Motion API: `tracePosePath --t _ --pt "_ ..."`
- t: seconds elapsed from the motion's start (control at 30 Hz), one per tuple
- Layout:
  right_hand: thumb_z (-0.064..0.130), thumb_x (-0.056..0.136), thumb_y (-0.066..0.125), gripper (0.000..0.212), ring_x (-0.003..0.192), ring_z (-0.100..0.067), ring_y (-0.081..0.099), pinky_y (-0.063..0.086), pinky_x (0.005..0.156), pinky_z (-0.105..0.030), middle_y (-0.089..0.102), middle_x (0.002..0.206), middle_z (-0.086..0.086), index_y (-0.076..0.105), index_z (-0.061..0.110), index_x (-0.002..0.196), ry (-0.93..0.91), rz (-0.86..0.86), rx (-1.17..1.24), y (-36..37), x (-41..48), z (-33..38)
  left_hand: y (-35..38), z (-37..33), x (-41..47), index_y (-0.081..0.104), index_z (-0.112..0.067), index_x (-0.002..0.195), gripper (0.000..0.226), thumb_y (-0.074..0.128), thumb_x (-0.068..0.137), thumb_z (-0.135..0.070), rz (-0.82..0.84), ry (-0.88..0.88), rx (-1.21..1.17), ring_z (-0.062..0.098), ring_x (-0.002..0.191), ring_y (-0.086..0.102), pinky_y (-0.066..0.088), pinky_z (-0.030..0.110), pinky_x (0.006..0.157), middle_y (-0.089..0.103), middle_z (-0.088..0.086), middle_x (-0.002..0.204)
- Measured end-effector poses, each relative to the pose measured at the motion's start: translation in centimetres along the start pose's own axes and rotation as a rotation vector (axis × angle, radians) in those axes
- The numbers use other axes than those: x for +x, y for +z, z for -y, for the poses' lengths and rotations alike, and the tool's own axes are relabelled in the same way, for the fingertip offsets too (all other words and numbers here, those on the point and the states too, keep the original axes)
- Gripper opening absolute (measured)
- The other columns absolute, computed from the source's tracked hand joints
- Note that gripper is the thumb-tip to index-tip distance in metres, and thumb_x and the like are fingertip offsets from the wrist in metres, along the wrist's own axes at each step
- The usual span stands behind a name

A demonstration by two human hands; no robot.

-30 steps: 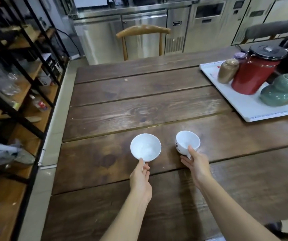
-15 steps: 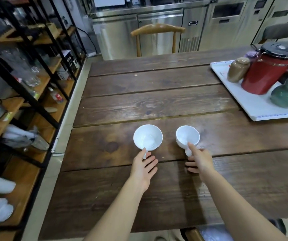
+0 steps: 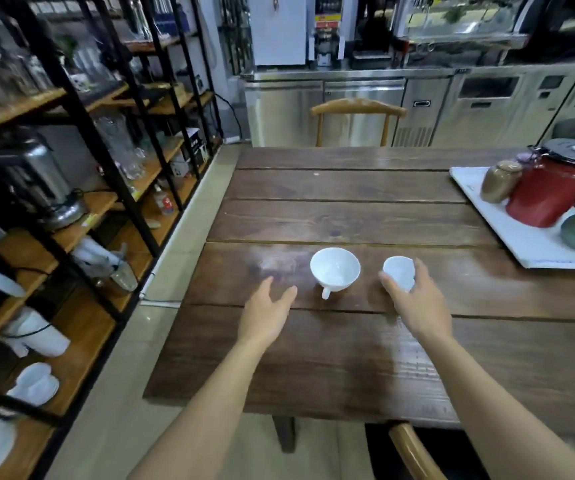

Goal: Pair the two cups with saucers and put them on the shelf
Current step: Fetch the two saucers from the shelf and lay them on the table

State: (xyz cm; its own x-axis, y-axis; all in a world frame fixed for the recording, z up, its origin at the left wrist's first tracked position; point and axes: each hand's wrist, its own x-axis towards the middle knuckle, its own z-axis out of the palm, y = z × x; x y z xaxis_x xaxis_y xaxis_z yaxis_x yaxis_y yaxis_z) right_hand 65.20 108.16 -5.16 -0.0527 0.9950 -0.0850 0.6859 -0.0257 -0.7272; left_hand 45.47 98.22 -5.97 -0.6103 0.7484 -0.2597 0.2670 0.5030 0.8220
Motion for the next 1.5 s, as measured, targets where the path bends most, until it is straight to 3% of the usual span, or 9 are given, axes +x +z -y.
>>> tracePosePath --t 0.13,0.3,0.53,0.8,1.13,1.33,1.5 --pt "0.060 0.084 0.049 0.081 0.132 -0.032 0.041 0.038 0.101 -0.049 0.043 0.146 -0.010 0.016 0.025 0.149 -0.198 0.058 -0.094 2.4 -5.4 4.7 -7.9 3.2 -3.7 0.025 -0.026 0.149 0.069 0.046 0.089 -0.055 -0.185 0.176 0.301 0.021 0.142 0.030 0.030 0.040 0.114 0.029 0.000 0.156" --pt "0.060 0.086 0.046 0.080 0.137 -0.031 0.035 0.032 0.105 -0.046 0.034 0.152 -0.010 0.013 0.028 0.150 -0.465 0.191 -0.143 7.4 -14.2 11.5 -19.6 9.1 -10.7 0.030 -0.026 0.147 0.068 0.044 0.089 -0.057 -0.482 0.186 0.471 0.020 0.143 0.027 0.025 0.044 0.115 0.028 0.000 0.157" --pt "0.061 0.084 0.046 0.079 0.137 -0.031 0.034 0.030 0.107 -0.047 0.032 0.153 -0.011 0.012 0.032 0.150 -0.764 0.338 -0.129 15.8 -27.9 21.7 -34.0 18.1 -22.6 0.023 -0.028 0.150 0.067 0.039 0.091 -0.057 -0.777 0.014 0.547 0.018 0.146 0.019 0.012 0.036 0.119 0.021 -0.002 0.159" --pt "0.065 0.084 0.041 0.082 0.139 -0.028 0.032 0.031 0.109 -0.046 0.030 0.155 -0.008 0.009 0.031 0.150 -1.142 0.544 -0.090 25.6 -43.2 32.0 -45.6 25.9 -34.2 0.026 -0.029 0.148 0.067 0.038 0.090 -0.059 -1.117 -0.243 0.588 0.018 0.146 0.021 0.011 0.037 0.119 0.025 -0.001 0.158" --pt "0.065 0.085 0.040 0.083 0.143 -0.025 0.024 0.026 0.113 -0.046 0.022 0.158 -0.006 0.004 0.029 0.150 -1.567 0.839 0.012 37.5 -63.6 41.0 -56.5 36.6 -44.1 0.024 -0.031 0.148 0.066 0.039 0.090 -0.059 -1.386 -0.609 0.560 0.021 0.146 0.019 0.011 0.038 0.119 0.021 -0.001 0.159" --pt "0.067 0.082 0.041 0.085 0.143 -0.025 0.027 0.025 0.115 -0.046 0.021 0.158 -0.003 -0.001 0.033 0.149 -1.651 0.998 0.067 44.3 -73.3 45.2 -63.1 42.1 -46.2 0.023 -0.032 0.148 0.067 0.037 0.089 -0.061 -1.427 -0.784 0.516 0.020 0.147 0.015 0.010 0.039 0.119 0.018 -0.003 0.160" --pt "0.066 0.082 0.045 0.087 0.144 -0.024 0.025 0.026 0.115 -0.049 0.022 0.158 -0.001 0.004 0.031 0.149 -1.635 1.084 0.060 48.4 -78.4 48.6 -68.1 46.1 -47.7 0.026 -0.031 0.148 0.072 0.032 0.085 -0.066 -1.489 -0.857 0.538 0.022 0.144 0.024 0.017 0.042 0.118 0.027 0.000 0.157"
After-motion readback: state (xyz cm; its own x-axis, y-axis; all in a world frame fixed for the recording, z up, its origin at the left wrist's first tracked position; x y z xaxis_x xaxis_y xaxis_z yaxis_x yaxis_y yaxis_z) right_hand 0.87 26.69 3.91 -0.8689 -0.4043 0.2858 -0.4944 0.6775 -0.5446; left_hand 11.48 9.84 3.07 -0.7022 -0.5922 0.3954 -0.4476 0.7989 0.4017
